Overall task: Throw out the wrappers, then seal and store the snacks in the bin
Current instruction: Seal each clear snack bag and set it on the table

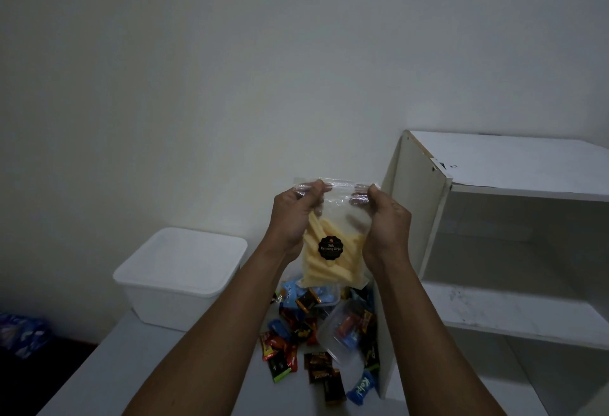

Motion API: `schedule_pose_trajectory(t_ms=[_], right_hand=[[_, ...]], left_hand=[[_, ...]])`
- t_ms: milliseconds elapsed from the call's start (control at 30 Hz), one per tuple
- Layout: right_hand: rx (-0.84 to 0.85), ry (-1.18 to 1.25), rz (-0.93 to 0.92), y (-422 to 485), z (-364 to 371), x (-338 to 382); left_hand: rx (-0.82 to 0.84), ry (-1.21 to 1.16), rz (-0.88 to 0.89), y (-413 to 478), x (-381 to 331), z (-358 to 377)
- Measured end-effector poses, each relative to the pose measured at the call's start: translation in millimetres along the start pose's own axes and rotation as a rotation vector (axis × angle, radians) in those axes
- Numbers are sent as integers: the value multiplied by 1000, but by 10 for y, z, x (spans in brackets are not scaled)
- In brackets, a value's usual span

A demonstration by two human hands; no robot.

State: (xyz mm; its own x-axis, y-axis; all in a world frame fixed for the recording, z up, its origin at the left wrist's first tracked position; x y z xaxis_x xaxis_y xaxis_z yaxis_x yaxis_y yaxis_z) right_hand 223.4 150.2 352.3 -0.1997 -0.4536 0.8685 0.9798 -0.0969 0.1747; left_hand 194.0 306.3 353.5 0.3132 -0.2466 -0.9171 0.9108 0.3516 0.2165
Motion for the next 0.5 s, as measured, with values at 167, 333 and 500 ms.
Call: schedule_pose_trajectory(t_ms=[167, 333, 500], right_hand=[[-10, 53, 28, -55, 32, -53], [34, 65, 42, -104, 33, -146], [181, 18, 22, -171, 92, -139]], left_hand=[[74, -87, -95, 15, 41, -51], [-54, 36, -101, -10, 51, -204], [-204, 30, -34, -28, -19, -388]])
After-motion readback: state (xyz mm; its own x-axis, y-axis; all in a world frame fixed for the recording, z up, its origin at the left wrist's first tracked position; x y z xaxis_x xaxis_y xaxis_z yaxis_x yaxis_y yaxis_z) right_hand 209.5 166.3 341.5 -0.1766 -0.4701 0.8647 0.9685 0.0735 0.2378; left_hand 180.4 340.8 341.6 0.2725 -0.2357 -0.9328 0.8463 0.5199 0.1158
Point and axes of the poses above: each hand's wrist, its own y-axis towards the middle knuckle, its own z-axis out of the palm, x = y × z, the point moved 6 cm from there along y, towards the middle knuckle, and after that the axes turned 3 degrees about -z, right-handed, at the moved point
